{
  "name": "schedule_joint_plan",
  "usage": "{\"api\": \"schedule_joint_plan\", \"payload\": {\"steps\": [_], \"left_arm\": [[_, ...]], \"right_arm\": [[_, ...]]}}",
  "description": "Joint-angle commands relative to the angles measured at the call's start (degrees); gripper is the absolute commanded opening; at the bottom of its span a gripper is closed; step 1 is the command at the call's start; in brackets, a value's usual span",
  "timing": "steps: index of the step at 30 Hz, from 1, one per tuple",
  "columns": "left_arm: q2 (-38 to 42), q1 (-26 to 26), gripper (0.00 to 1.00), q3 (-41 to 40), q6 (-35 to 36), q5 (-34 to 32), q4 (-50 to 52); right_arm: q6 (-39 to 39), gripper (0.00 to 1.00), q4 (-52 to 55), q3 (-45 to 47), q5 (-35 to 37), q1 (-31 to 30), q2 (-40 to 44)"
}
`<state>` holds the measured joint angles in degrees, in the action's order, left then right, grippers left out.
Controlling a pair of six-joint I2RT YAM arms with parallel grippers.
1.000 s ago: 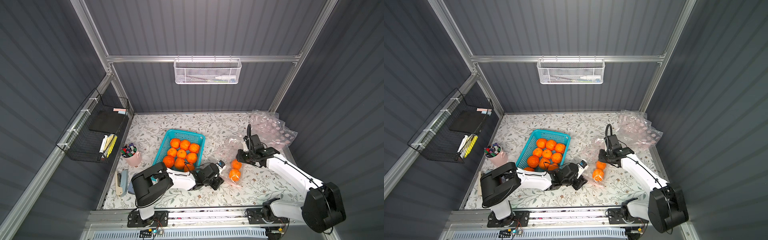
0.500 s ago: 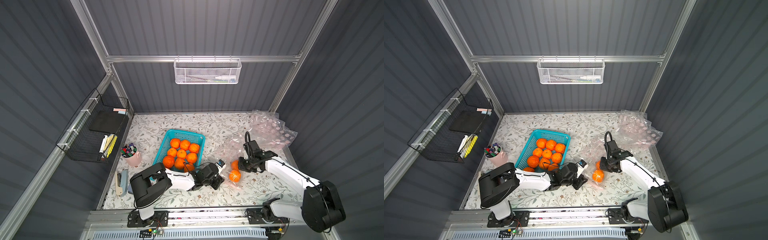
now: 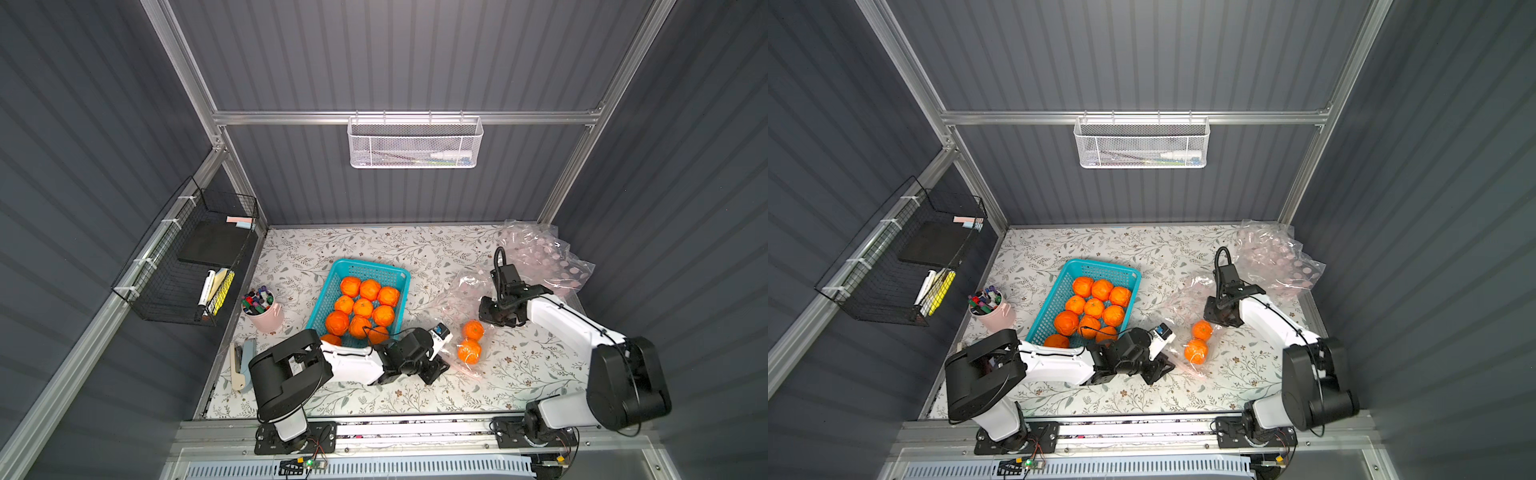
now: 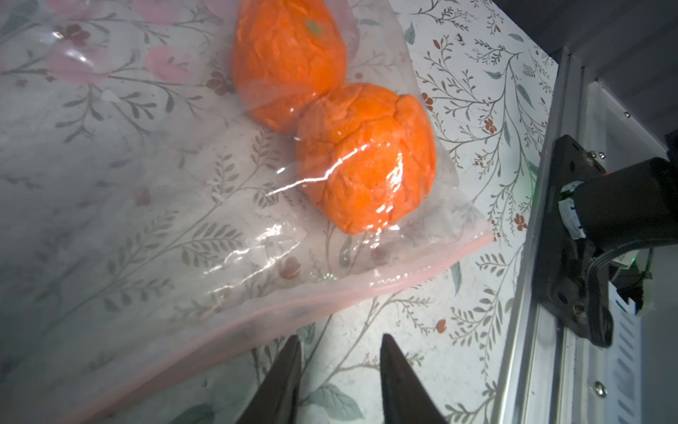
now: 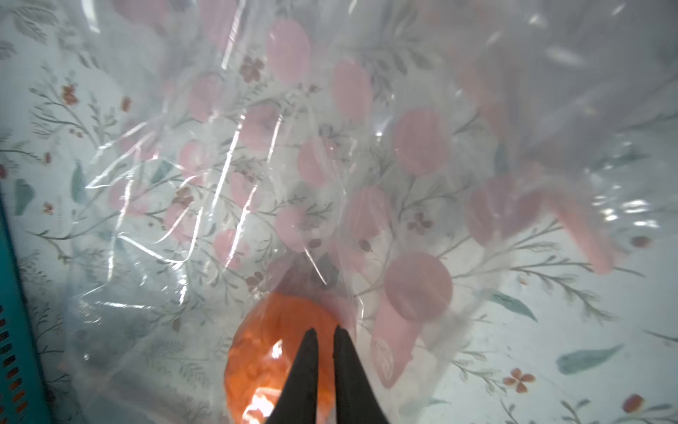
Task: Open the zip-top bag and take out the orange
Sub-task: Pick up the orange from the zipper food storage bag.
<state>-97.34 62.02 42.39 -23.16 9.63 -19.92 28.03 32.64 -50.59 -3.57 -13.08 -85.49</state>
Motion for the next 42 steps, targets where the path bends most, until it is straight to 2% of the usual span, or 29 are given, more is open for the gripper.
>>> {"api": "schedule_joint_plan", "payload": {"steps": [1, 8, 16, 24, 31, 34, 37, 42], "left_arm": [[0.58, 0.3, 0.38, -0.37, 0.95, 1.2, 1.11], [-0.96, 0.3, 0.43, 0.52, 1.05, 0.67, 1.81], [-1.33, 0.3, 0.46, 1.09, 1.49, -3.68, 3.18], [-3.65, 0.29, 0.38, 4.28, 0.73, -6.6, 4.86], [-3.37, 0.38, 0.33, 3.26, 1.85, -3.79, 5.55], [-4.27, 0.43, 0.26, 3.85, 2.23, -1.44, 6.21], [-6.31, 0.87, 0.26, 5.5, 2.76, 0.11, 7.35], [-7.53, 1.02, 0.21, 7.04, 2.95, -1.28, 8.68]], "right_arm": [[0.38, 0.12, -0.87, 1.37, -4.19, -0.12, -1.97], [0.17, 0.09, -3.56, 5.83, -7.34, -0.1, -4.6], [-0.53, 0.08, -3.71, 5.66, -6.09, -0.37, -4.86], [-0.32, 0.08, -4.69, 6.37, -6.11, -0.37, -4.13], [-0.08, 0.08, -5.4, 6.98, -6.26, -0.34, -3.55], [-0.14, 0.08, -5.48, 6.99, -6.33, -0.37, -3.59], [-0.1, 0.08, -5.55, 6.99, -6.32, -0.37, -3.63], [0.07, 0.07, -5.84, 7.33, -6.42, -0.38, -3.21]]}}
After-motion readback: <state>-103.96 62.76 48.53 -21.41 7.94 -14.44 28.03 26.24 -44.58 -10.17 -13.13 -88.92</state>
